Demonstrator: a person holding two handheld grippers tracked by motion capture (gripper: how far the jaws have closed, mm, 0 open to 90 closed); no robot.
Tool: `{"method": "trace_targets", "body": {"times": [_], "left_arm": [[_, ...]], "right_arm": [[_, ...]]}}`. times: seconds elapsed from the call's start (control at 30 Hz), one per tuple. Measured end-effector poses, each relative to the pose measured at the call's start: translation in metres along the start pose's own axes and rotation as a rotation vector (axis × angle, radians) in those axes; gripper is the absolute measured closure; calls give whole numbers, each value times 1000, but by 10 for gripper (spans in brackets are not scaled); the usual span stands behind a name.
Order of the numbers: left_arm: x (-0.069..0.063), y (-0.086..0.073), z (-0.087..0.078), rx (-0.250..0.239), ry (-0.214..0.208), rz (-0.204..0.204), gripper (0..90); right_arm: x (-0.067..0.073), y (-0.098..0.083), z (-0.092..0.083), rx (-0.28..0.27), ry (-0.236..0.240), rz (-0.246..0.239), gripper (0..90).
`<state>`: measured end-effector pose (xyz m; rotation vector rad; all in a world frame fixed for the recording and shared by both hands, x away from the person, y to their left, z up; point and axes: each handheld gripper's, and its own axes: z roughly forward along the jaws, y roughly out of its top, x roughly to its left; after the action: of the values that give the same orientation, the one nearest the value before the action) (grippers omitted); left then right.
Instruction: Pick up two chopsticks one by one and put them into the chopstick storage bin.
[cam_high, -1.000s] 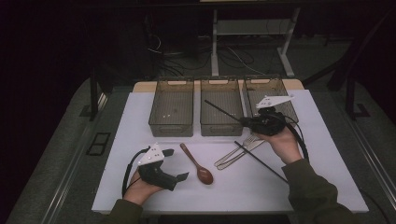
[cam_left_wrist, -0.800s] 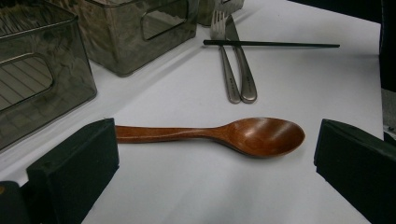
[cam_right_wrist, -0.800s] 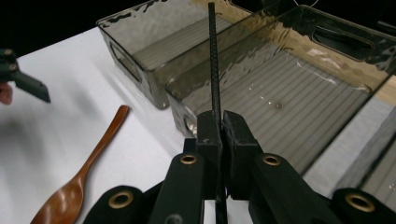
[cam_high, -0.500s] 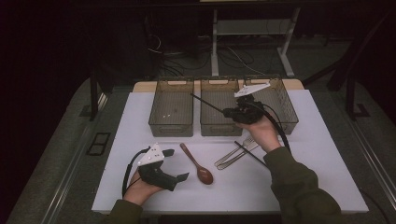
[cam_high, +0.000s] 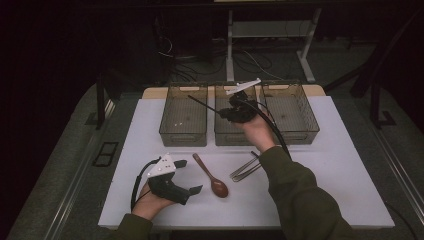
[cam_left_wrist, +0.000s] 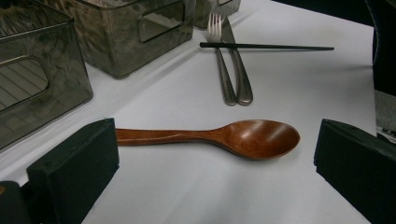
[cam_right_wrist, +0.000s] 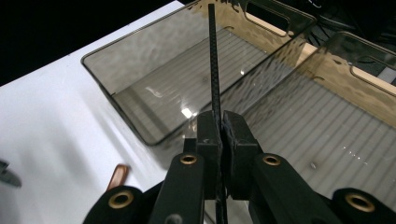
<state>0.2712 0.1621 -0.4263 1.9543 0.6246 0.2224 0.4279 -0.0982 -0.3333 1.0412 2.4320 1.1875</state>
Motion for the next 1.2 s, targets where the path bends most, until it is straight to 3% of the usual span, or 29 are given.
{"method": "trace_targets", "body": {"times": [0.33,0.9,1.2], "left_arm": [[-1,0,0,-4,-3,-2,0],[-3,2,1,-14,-24,2,0],[-3,2,1,-13,-27,2,0]], "right_arm": [[9,19,34,24,-4,9,849],[23,44,103,132,-45,8,849],[28,45,117,155,-43,10,848]]}}
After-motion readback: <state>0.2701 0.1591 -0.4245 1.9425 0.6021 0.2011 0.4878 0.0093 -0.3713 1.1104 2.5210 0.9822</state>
